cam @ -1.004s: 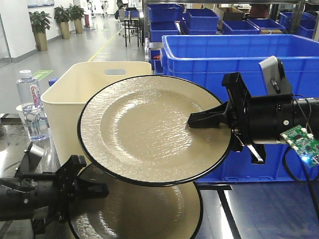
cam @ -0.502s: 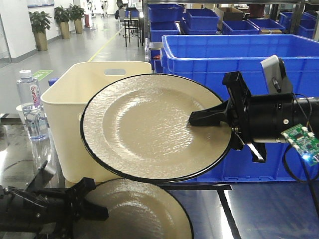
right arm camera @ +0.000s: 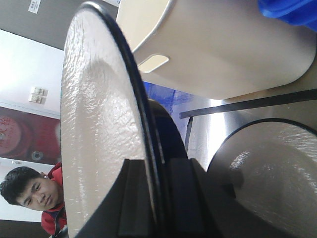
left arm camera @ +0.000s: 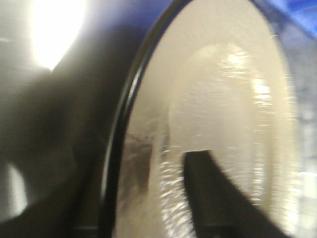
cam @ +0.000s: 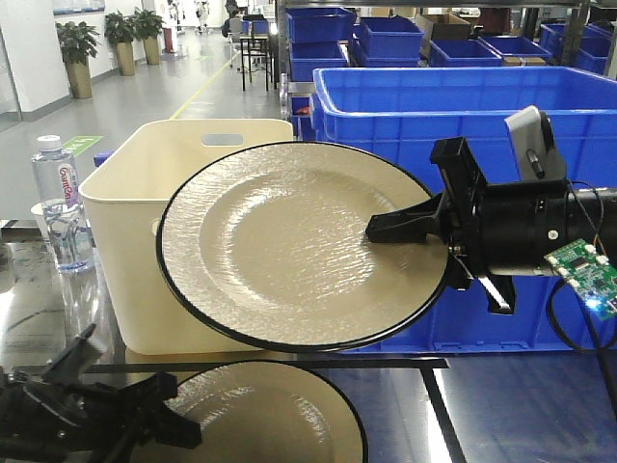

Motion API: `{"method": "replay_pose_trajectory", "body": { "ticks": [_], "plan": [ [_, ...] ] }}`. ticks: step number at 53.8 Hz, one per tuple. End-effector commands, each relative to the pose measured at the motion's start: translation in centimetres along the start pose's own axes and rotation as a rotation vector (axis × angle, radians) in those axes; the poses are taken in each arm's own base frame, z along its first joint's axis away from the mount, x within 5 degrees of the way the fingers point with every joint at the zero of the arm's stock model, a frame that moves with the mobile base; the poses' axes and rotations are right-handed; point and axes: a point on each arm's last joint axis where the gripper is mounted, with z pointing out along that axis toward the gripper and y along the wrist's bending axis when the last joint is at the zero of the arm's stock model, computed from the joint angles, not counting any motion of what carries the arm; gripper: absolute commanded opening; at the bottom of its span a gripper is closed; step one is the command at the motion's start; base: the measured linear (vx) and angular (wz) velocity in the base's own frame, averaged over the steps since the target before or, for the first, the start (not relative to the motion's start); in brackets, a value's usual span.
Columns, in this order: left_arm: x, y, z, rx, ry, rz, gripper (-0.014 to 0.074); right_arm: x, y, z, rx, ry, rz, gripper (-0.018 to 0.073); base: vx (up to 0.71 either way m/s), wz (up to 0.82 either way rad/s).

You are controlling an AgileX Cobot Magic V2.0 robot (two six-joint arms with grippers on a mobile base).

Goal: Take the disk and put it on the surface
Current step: 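Lower the left gripper's plate flat onto the counter and release, then lower the right gripper's plate onto the first plate and release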

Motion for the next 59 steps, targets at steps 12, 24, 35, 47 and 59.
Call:
{"method": "replay_pose_trajectory", "body": {
  "ticks": [12,24,35,47,59],
  "plan": [
    [-1.0,-1.6,-7.3,-0.015,-0.212,0.112,0.0564,-0.6,2.9,-1.6,-0.11,-0.094,-0.002,-0.0003,0.0,0.0],
    [0.7,-4.1,-11.8,-0.007,-0.35,0.223,0.0564,-0.7,1.3,-0.8,0.006,-0.067,-0.126,-0.0003,0.0,0.0],
    [2.0,-5.7,-14.1,0.02,-0.445,0.277,0.0564,-0.4,-1.3,3.0,0.036,0.048,-0.067,-0.0003,0.0,0.0],
    [2.1,-5.8,-14.3,0.017,-0.45,0.285,0.0564,1.3,-4.1,8.5,0.091,0.162,-0.072,-0.0001,0.0,0.0],
    [2.1,-5.8,-14.3,0.017,-0.452,0.285,0.0564,1.6,-6.5,10.3,0.129,0.225,-0.033,0.0022,0.0,0.0]
  ]
}}
